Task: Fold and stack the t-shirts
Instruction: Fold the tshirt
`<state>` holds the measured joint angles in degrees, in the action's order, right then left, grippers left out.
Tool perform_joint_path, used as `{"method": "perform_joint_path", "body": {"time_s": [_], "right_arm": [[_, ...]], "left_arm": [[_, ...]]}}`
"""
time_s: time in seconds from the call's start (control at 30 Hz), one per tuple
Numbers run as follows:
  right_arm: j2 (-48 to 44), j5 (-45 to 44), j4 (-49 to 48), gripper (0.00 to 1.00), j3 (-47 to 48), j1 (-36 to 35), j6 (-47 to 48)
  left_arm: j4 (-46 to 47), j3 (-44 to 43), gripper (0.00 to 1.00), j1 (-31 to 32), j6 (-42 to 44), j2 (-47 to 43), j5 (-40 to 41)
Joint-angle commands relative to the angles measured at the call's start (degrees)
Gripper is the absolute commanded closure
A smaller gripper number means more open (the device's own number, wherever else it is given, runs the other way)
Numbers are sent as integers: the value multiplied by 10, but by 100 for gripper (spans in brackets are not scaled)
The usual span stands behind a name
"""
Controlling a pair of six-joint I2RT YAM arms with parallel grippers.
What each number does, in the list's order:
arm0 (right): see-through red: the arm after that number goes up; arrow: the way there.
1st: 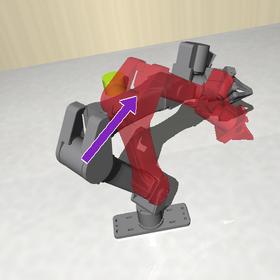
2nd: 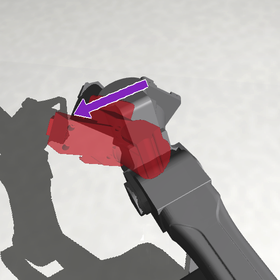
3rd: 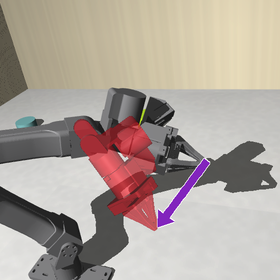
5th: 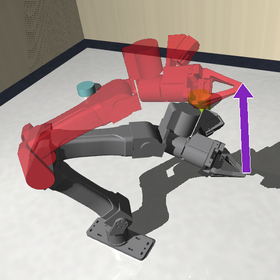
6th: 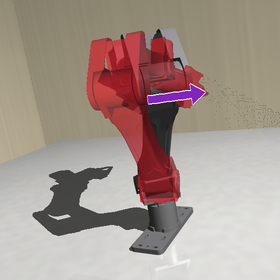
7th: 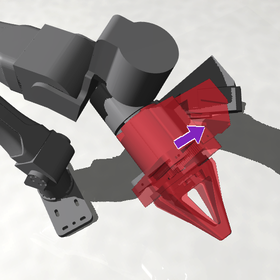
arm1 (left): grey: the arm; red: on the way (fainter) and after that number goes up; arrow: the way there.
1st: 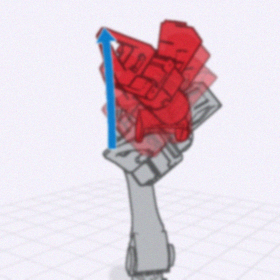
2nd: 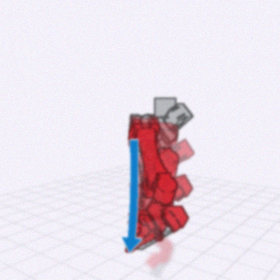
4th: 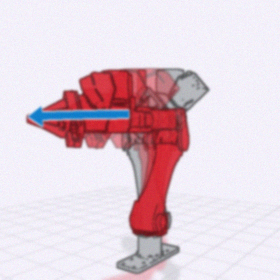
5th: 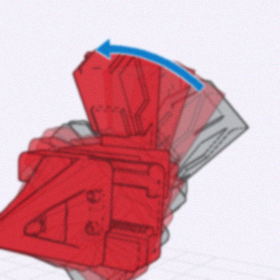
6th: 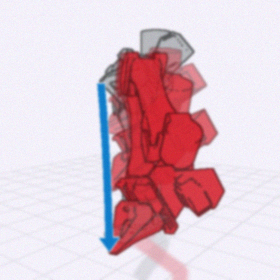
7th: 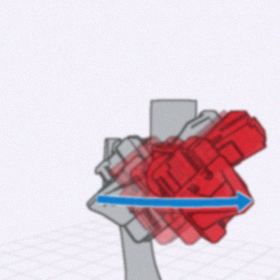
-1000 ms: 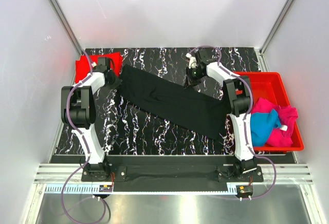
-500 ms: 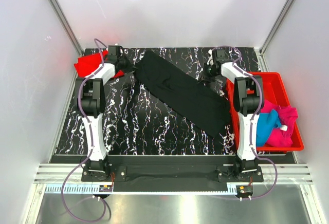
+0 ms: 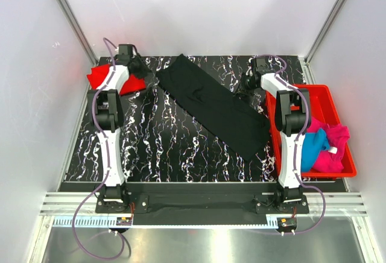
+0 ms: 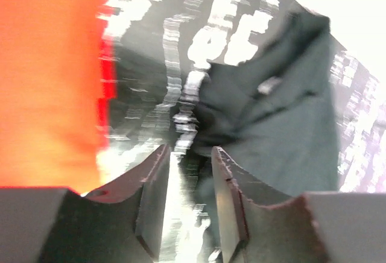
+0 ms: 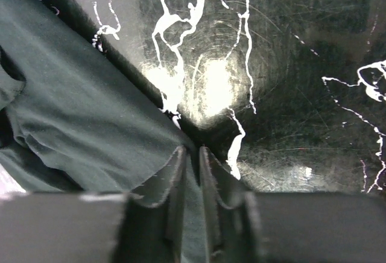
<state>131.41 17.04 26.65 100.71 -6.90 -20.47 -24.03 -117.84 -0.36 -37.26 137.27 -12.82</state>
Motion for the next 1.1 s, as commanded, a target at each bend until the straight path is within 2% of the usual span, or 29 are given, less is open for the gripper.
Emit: {"method": "perform_joint_path", "body": {"time_s": [0.0,0.07,0.13,0.2,0.27,0.4,0.6,0.73,0.77,0.93,1.07], "right_arm": [[-31,-10,16,74,16,5,-3],[-44,-15,24,68,15,5,-2],[-58,-14,31,68,12,4,-4],[-65,-20,45,67,11,5,-4],[-75,-19,50,70,0,5,-5],[-106,-17,46,73,-30,6,-4],[-135,-15,31,73,-57,5,-14],[-148,-6,28,73,-53,5,-20],[-150,-5,28,73,-52,4,-19],[-171,4,34,73,-53,3,-15],[-184,6,46,72,-63,-7,-8]], "left_arm": [[-43,-1,60,-26,35,-52,30],[-40,30,58,-18,54,-75,25],[-25,48,57,-5,68,-104,21],[5,66,57,16,85,-111,-40],[7,64,57,25,84,-104,-60],[2,62,58,19,80,-74,-34],[22,23,61,14,47,-7,-100],[-36,-34,61,6,28,29,-30],[-37,-37,61,4,21,32,-10],[14,-33,60,-27,-12,23,-9],[-29,-50,62,-30,-7,-6,52]]}}
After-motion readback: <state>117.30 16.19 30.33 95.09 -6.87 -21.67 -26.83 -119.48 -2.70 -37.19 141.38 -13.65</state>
